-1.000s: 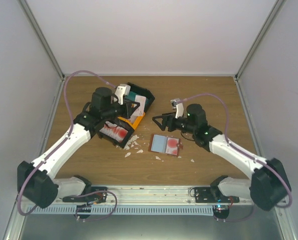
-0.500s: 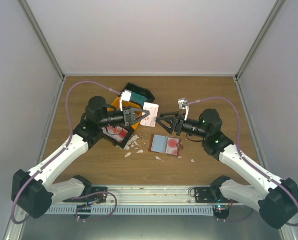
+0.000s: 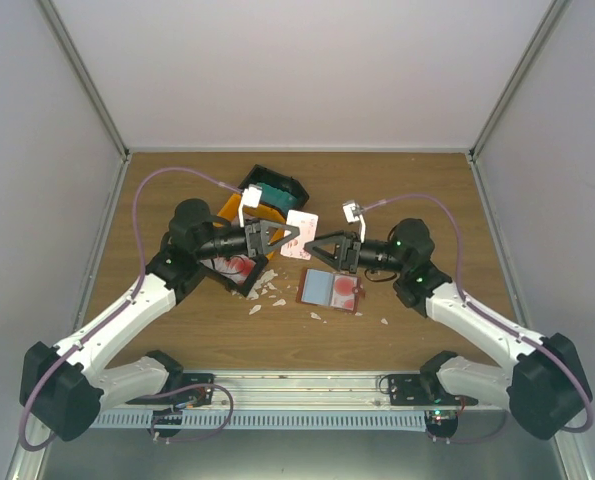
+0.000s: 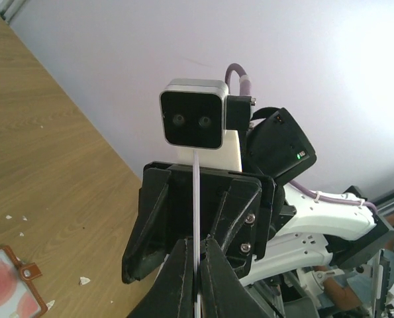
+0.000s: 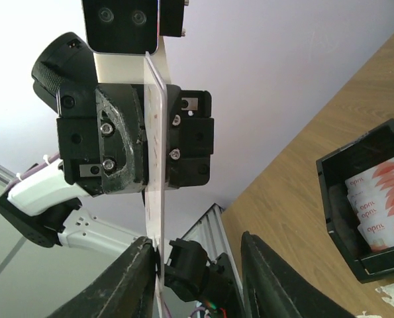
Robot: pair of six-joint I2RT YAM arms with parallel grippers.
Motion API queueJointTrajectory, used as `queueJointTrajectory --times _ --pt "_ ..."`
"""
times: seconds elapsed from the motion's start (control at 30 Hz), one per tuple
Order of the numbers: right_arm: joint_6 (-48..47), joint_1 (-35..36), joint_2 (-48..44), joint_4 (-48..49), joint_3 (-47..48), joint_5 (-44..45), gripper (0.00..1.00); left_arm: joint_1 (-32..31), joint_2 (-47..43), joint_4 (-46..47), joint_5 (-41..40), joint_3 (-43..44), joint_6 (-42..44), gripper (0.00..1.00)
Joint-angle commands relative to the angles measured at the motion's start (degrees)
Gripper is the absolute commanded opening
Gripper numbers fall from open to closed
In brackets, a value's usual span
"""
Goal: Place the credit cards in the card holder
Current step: Pick up the credit card from the storage box.
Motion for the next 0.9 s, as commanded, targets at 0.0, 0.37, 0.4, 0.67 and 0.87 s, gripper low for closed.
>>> queueJointTrajectory --times 0.0,0.37,0.4,0.67,0.87 --pt "1.75 0.45 2.77 3.97 2.29 -1.96 0.36 -0.30 -1.22 -0.50 0.29 2.14 3.54 0.00" --pt "5.41 0.45 3.96 11.07 2.12 -2.08 0.01 -0.06 -3.29 -3.74 -5.00 3.01 5.76 0.25" --pt "5.39 0.31 3.50 11.25 2.04 -2.11 0.01 0.04 -4.06 -5.13 -6.91 3.31 6.50 0.33" --pt "6.07 0.04 1.17 13.09 0.44 -3.83 0.00 0.83 -7.05 -10.25 -12.59 3.41 9.13 0.57" --pt "7.32 0.02 0.47 14.85 -0.83 -4.13 0.00 0.84 -4.03 -11.51 -6.68 3.75 10.11 0.50"
